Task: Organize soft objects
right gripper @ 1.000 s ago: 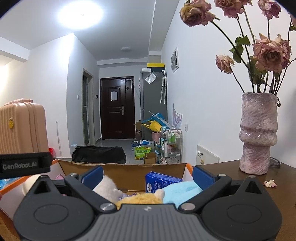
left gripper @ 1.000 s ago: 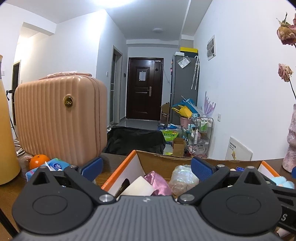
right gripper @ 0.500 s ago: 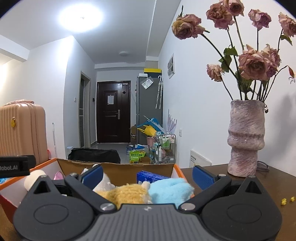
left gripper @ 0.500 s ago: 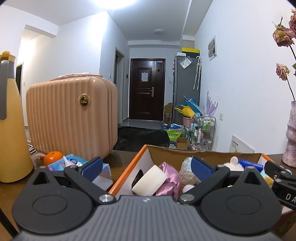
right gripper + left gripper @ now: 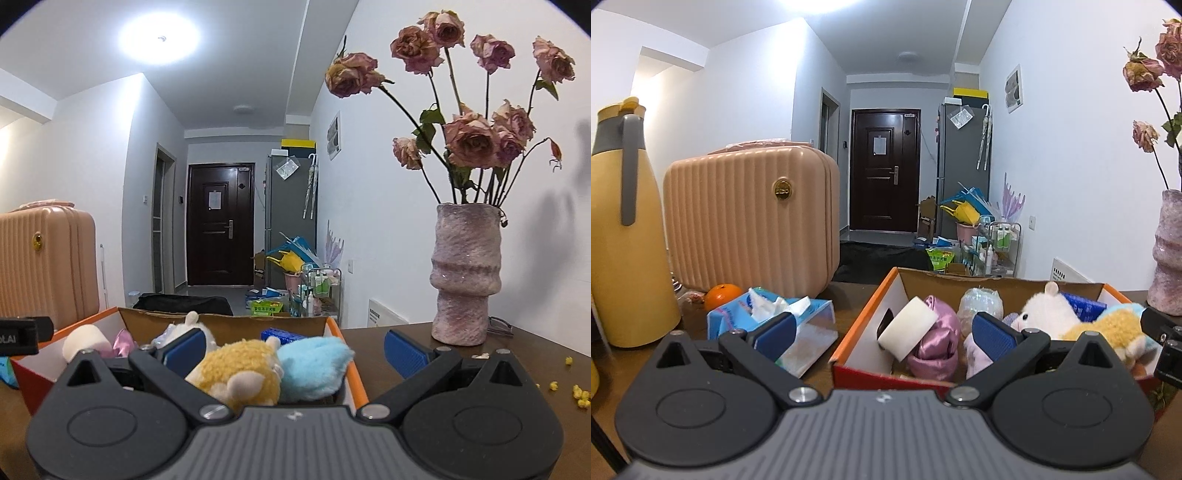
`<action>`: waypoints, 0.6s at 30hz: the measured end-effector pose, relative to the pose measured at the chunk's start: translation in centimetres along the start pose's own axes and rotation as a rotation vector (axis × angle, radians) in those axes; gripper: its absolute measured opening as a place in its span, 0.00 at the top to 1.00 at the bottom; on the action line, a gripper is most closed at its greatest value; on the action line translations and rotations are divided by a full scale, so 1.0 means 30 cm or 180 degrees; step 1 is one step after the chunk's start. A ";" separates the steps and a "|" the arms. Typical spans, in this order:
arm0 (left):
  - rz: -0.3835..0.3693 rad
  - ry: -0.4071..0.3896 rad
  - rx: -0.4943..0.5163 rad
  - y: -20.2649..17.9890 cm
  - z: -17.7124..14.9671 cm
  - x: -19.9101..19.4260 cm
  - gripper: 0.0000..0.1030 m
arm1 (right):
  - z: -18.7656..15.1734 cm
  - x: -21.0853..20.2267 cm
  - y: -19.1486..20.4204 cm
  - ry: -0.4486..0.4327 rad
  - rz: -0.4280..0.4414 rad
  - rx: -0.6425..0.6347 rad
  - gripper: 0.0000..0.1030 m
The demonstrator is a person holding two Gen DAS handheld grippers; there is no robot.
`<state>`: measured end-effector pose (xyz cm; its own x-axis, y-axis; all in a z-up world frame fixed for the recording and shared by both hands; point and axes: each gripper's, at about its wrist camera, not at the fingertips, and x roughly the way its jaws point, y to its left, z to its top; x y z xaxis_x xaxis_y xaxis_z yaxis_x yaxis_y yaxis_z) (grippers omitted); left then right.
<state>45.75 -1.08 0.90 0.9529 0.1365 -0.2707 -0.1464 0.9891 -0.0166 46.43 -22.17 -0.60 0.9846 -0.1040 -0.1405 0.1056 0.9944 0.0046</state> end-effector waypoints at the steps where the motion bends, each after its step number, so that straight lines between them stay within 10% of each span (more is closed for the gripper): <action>1: 0.0000 0.0004 0.0010 0.003 -0.004 -0.012 0.00 | -0.003 -0.015 -0.001 0.0004 -0.0003 0.0000 0.00; 18: -0.0006 0.0026 0.0091 0.065 -0.069 -0.248 0.00 | -0.035 -0.255 -0.040 0.0071 0.0059 -0.0047 0.00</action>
<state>37.83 -0.28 0.88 0.9510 0.1344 -0.2785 -0.1370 0.9905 0.0103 38.64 -22.55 -0.57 0.9830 -0.0854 -0.1624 0.0853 0.9963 -0.0072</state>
